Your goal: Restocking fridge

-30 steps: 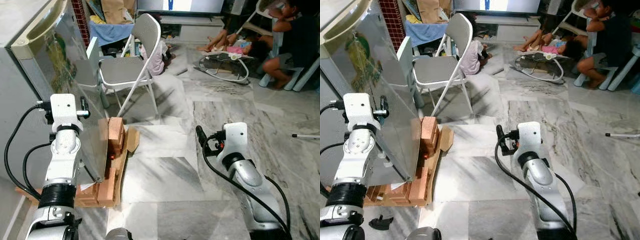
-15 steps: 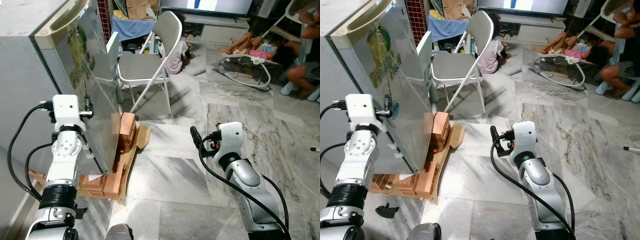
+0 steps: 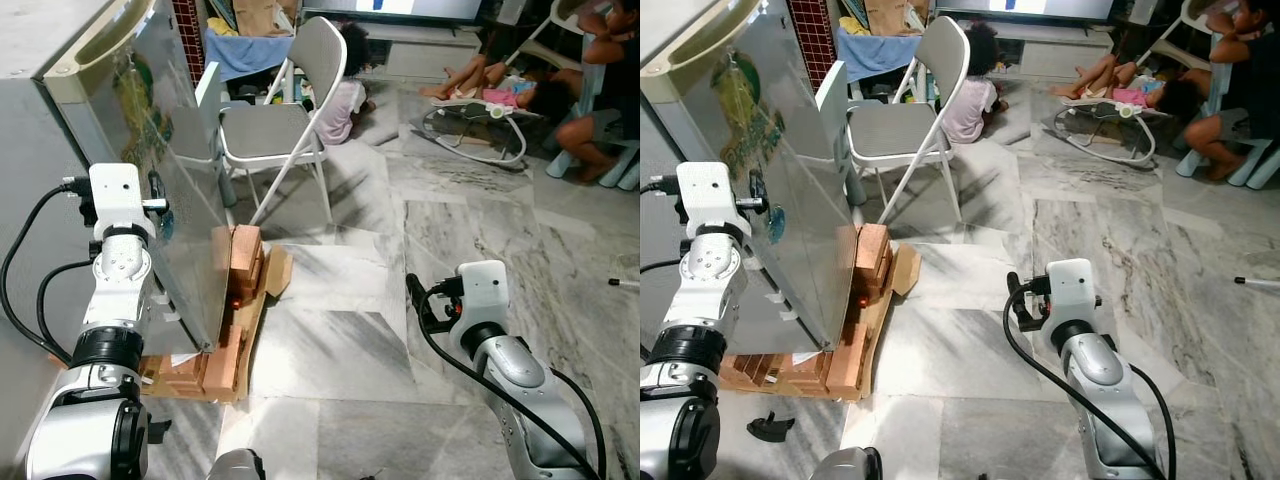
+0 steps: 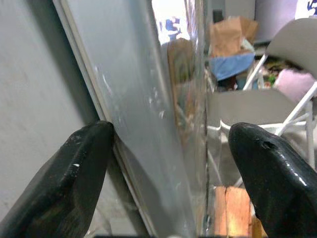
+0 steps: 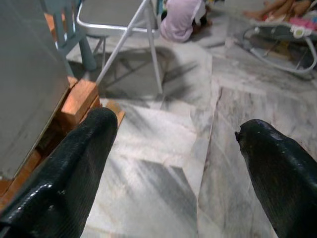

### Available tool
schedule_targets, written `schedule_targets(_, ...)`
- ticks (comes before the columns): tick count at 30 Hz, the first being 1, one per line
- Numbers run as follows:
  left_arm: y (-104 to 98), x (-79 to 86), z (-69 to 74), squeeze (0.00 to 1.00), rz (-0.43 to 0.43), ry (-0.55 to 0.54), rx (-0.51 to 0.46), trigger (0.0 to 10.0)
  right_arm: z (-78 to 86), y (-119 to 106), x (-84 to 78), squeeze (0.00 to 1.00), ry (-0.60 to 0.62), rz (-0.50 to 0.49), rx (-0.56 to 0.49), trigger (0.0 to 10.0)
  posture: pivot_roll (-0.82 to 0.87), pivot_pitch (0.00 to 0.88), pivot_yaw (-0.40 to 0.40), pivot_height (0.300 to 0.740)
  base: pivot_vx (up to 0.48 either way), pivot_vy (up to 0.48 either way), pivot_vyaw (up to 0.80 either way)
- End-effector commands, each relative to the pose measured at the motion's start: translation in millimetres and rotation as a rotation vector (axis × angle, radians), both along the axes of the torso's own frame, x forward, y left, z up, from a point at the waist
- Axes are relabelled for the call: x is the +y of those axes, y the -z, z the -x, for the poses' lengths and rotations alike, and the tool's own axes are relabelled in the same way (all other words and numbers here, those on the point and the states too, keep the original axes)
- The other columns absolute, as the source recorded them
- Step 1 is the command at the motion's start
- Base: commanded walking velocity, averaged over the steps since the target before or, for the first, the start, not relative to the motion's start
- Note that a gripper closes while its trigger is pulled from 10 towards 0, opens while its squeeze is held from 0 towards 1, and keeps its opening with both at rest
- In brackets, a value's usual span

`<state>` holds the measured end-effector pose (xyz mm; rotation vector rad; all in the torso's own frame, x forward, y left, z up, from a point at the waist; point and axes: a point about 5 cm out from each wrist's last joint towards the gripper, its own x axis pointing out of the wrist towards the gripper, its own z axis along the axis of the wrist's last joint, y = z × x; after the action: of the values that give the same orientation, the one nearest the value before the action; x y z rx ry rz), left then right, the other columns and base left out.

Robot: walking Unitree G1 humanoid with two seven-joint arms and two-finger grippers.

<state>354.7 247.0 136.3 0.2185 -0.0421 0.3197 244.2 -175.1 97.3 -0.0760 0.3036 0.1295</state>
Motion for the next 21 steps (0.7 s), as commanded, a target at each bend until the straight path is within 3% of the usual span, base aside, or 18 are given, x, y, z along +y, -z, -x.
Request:
schedule_targets(1, -7, 1.5, -4.5, 0.0, -0.007, 0.005, -0.019, 10.0, 2.6, -7, 0.5, 0.0, -0.01, -0.006, -0.011, 10.0, -0.04, 0.054, -0.027, 0.74, 0.0, 0.0, 0.0)
schedule_targets(6, -7, -9.5, -11.0, 0.0, 0.01, 0.08, -0.002, 10.0, 8.4, -10, 10.9, 0.0, -0.084, -0.067, 0.004, 10.0, -0.04, 0.049, -0.037, 0.74, 0.0, 0.0, 0.0)
schedule_targets(7, -11, -25.4, -16.8, 0.0, 0.001, 0.18, -0.01, 10.0, 13.2, -9, 14.2, 0.0, -0.126, -0.098, 0.024, 10.0, -0.03, 0.047, -0.041, 0.74, 0.0, 0.0, 0.0)
schedule_targets(8, -12, -29.4, -18.1, 0.0, -0.004, 0.204, -0.012, 10.0, 14.4, -9, 14.8, 0.0, -0.135, -0.105, 0.029, 10.0, -0.03, 0.047, -0.041, 0.74, 0.0, 0.0, 0.0)
schedule_targets(9, -20, -50.1, -24.4, 0.0, -0.034, 0.303, -0.035, 10.0, 16.9, -8, 15.0, 0.0, -0.154, -0.127, 0.049, 10.0, -0.03, 0.045, -0.048, 0.74, 0.0, 0.0, 0.0)
schedule_targets(10, -38, -84.0, -31.6, 0.0, -0.094, 0.455, -0.091, 10.0, 19.2, -6, 10.7, 0.0, -0.127, -0.103, 0.062, 10.0, -0.02, 0.043, -0.054, 0.74, 0.0, 0.0, 0.0)
schedule_targets(11, -47, -100.3, -33.4, 0.0, -0.112, 0.525, -0.123, 10.0, 20.8, -5, 8.4, 0.0, -0.11, -0.092, 0.07, 10.0, -0.02, 0.042, -0.056, 0.74, 0.0, 0.0, 0.0)
schedule_targets(12, -47, -100.3, -33.4, 0.0, -0.112, 0.525, -0.123, 10.0, 20.8, -5, 8.4, 0.0, -0.11, -0.092, 0.07, 10.0, -0.02, 0.042, -0.056, 0.74, 0.0, 0.0, 0.0)
schedule_targets(14, -67, -145.1, -34.3, 0.0, -0.11, 0.695, -0.189, 10.0, 26.9, 1, 3.9, 0.0, -0.091, -0.067, 0.106, 10.0, -0.02, 0.037, -0.062, 0.74, 0.0, 0.0, 0.0)
schedule_targets(18, -100, -237.9, -10.7, 0.0, -0.082, 1.062, -0.307, 10.0, 36.3, 25, -5.1, 0.0, -0.042, -0.034, 0.168, 10.0, -0.02, 0.03, -0.058, 0.74, 0.0, 0.0, 0.0)
schedule_targets(21, -107, -273.0, 9.0, 0.0, -0.077, 1.21, -0.355, 10.0, 34.4, 43, -11.1, 0.0, -0.017, -0.04, 0.182, 10.0, -0.03, 0.027, -0.049, 0.74, 0.0, 0.0, 0.0)
